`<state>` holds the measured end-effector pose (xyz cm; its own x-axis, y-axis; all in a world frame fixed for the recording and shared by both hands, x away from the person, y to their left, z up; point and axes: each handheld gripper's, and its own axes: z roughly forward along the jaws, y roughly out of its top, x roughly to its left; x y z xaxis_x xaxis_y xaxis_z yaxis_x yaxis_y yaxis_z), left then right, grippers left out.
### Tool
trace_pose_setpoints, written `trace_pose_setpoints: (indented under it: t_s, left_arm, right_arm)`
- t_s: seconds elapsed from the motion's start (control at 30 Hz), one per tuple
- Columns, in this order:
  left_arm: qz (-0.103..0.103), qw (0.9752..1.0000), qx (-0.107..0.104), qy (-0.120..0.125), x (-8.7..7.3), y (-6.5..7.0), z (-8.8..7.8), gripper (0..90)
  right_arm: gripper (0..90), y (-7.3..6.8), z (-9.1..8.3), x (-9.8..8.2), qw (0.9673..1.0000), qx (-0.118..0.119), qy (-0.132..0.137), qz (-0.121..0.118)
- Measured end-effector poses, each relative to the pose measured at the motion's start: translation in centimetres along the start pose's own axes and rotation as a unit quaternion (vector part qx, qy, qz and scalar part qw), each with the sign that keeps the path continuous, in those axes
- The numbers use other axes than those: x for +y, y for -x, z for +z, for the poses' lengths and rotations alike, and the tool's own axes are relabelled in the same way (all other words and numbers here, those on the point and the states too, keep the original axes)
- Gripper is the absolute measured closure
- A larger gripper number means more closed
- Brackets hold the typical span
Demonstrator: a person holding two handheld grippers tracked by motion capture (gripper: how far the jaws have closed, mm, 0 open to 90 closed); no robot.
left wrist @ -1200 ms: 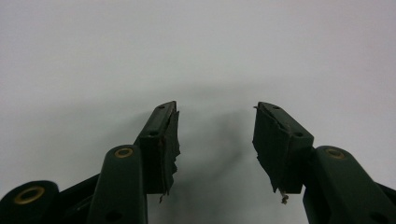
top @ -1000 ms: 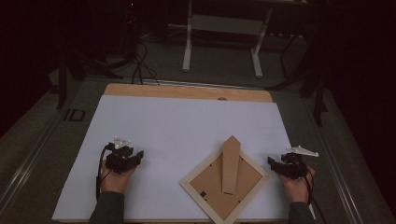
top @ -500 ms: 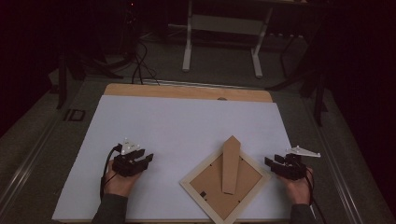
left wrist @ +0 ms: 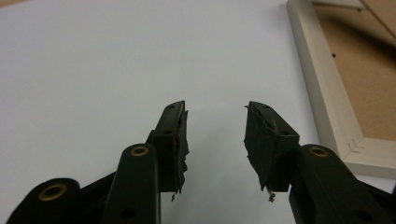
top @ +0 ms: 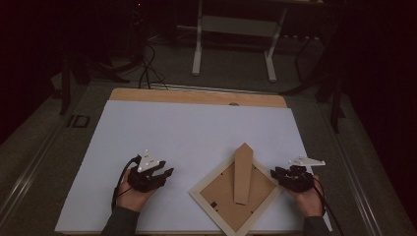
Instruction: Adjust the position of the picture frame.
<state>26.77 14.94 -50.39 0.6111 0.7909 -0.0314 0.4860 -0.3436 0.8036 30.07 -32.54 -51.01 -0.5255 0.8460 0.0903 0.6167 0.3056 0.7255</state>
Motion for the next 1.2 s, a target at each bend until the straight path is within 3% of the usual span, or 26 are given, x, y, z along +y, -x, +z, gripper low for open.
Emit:
trace_pose_setpoints:
  t_s: [0.2, 0.5, 1.2]
  left_arm:
    - [-0.005, 1.0000, -0.006, -0.002, -0.2, -0.3, 0.3, 58.9]
    - [-0.001, 0.9999, -0.004, -0.014, -0.3, -0.4, 0.7, 57.8]
    - [-0.026, 0.9995, 0.010, -0.018, -0.6, -1.4, 1.0, 55.9]
  right_arm:
    - [68.9, -0.3, 0.3, -0.1, 0.9998, 0.018, -0.008, -0.008]
    - [65.6, -0.6, 0.8, -0.2, 0.9996, 0.015, -0.021, -0.014]
    - [66.1, -0.4, 2.7, 1.5, 0.9988, 0.012, -0.019, -0.044]
